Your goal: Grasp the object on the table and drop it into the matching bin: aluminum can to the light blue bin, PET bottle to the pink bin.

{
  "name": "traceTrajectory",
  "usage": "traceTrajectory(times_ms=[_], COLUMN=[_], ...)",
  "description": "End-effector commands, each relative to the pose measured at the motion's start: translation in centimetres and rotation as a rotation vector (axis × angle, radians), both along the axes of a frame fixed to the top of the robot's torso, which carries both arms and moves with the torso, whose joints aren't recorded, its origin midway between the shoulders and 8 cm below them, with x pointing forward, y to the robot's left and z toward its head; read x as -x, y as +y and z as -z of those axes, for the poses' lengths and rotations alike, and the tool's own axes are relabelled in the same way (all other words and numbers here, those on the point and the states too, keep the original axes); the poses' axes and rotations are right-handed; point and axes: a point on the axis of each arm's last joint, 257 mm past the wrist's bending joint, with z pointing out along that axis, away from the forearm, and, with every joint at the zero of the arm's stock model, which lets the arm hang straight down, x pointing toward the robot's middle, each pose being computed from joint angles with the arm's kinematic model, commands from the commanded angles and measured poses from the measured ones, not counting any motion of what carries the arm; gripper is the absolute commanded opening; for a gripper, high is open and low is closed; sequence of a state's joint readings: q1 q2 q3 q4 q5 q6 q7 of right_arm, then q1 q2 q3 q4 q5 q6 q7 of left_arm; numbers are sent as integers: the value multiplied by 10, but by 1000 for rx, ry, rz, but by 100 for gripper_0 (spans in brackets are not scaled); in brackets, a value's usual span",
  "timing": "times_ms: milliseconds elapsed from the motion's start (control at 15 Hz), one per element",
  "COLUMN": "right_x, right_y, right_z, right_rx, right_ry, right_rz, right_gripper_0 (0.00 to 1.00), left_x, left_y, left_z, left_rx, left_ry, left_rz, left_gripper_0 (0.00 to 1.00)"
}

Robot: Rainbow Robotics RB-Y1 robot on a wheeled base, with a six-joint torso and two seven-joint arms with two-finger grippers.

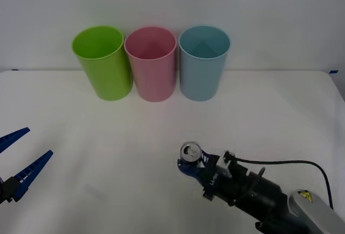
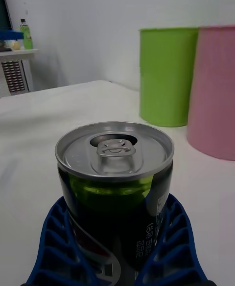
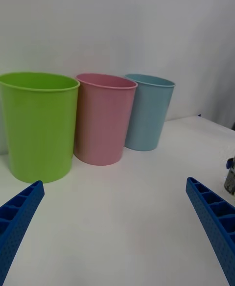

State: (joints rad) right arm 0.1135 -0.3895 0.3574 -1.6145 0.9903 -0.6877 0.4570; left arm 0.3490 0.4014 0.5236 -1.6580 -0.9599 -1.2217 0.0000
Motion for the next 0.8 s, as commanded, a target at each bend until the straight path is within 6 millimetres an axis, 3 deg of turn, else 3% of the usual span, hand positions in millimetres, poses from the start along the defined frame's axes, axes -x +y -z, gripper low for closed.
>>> traceTrajectory(times_ms=[67,467,800], right_x=[2,-8,-25], right_y=[-22,-75,-101], right_z=[-38,-114,-173], right_rx=[-61,-163,-222], right_ry=[4,-9,-57], right_rz=[44,162,215], right_gripper_0=[0,0,0], left_x=[0,0,0], left_y=[0,0,0], left_z=[0,0,0], left_rx=[0,0,0], left_ry=[0,0,0], left_rz=[0,0,0], left_gripper_0=[100,100,100])
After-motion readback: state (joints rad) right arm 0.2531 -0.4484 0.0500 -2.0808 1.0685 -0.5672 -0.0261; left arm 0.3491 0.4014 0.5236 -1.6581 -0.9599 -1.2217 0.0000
